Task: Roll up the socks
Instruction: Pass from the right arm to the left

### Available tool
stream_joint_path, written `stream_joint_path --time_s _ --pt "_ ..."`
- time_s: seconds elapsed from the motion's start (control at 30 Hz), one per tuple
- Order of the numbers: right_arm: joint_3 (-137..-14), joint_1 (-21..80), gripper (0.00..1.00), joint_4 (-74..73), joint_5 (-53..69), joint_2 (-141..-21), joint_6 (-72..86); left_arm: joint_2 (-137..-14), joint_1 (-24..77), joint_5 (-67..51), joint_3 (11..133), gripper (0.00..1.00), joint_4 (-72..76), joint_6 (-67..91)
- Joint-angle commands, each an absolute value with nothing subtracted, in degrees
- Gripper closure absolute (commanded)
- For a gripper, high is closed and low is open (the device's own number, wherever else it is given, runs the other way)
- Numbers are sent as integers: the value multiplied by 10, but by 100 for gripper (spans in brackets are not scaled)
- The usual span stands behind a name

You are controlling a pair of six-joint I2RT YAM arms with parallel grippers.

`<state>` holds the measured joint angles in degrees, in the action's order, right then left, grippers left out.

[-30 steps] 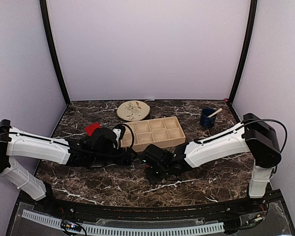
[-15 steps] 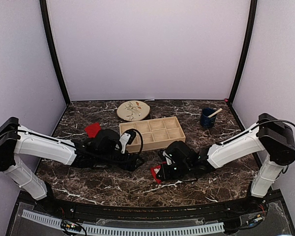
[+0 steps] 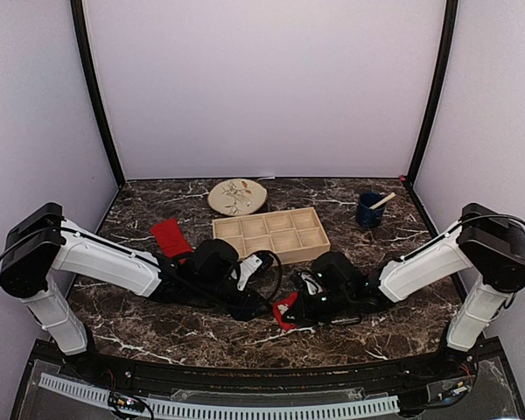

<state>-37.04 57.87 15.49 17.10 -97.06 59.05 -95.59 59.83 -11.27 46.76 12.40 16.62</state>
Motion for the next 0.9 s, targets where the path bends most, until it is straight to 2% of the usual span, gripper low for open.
stream_joint_path --time_s 0.0,0.1,0.23,0.87 --pt "-360 568 100 172 202 -953 605 -969 617 -92 498 56 89 113" --pt "-359 563 100 158 207 -947 604 -984 621 -83 508 61 81 100" --pt "-359 559 100 142 211 -941 601 -1001 621 -77 513 63 81 94" --pt "-345 559 100 140 223 -953 606 -1067 621 -77 564 63 83 79"
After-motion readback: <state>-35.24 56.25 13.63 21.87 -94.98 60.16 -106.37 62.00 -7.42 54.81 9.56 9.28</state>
